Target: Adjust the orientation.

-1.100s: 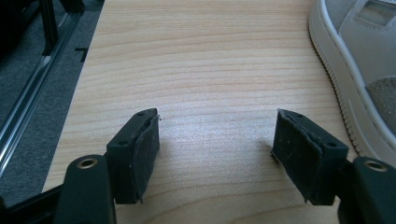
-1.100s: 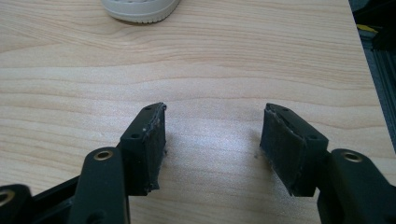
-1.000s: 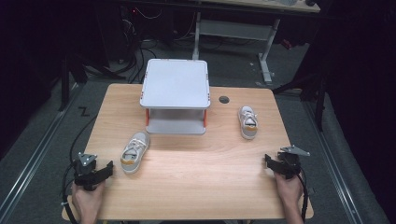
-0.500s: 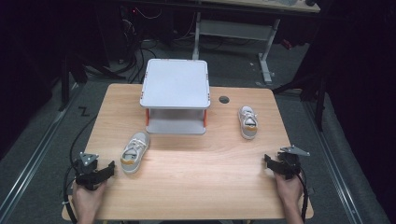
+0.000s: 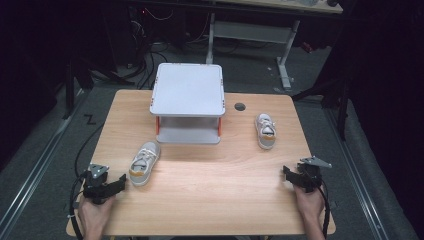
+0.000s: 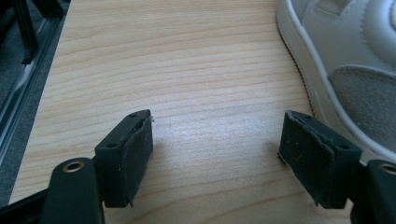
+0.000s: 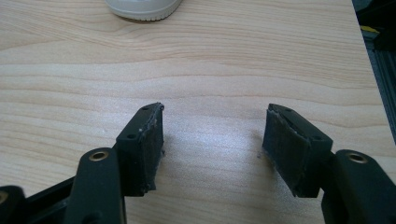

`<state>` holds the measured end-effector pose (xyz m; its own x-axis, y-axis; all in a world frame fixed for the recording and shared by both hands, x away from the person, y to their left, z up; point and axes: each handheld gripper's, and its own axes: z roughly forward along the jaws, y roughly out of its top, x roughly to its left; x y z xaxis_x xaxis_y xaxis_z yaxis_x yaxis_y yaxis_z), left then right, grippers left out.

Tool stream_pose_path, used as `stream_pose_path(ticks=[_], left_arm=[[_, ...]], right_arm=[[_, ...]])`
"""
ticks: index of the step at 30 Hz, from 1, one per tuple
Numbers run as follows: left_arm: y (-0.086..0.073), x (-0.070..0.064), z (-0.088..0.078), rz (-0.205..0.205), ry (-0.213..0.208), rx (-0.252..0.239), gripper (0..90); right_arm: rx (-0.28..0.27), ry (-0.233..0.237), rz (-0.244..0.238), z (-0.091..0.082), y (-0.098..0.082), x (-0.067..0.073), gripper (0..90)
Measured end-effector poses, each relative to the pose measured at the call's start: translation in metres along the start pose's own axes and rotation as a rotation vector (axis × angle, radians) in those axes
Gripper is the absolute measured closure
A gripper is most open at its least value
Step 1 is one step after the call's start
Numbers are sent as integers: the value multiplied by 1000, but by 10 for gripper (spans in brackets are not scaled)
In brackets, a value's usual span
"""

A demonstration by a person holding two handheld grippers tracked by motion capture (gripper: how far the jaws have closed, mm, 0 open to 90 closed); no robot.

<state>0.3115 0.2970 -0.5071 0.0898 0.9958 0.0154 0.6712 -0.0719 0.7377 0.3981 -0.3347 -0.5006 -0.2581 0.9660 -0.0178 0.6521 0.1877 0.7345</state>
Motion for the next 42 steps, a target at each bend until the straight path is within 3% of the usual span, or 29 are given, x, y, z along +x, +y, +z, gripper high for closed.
stream_pose_path(ticks=[3,8,13,20,24,26,32,33,38,42], left_arm=[[1,-2,-2,13,-1,16,270],[1,1,-9,-21,-33,12,318],[4,2,-15,-13,-40,14,332],[14,6,-34,-17,-56,-16,362],[24,9,-47,-30,-93,-43,389],[36,8,-51,-19,-121,-35,398],[57,1,-53,32,-147,0,429],[65,-3,-52,54,-163,11,440],[78,-11,-46,102,-168,49,468],[86,-20,-36,139,-164,106,495]], right_arm=[[0,0,-1,0,0,0,384],[0,1,-1,0,0,0,384],[0,1,-1,0,0,0,383],[0,2,-1,0,0,0,383],[0,2,-1,0,0,0,383],[0,2,0,0,0,0,383],[0,5,-2,0,0,0,383],[0,4,-2,0,0,0,383],[0,5,-3,0,0,0,383],[-1,8,-1,0,0,0,382]])
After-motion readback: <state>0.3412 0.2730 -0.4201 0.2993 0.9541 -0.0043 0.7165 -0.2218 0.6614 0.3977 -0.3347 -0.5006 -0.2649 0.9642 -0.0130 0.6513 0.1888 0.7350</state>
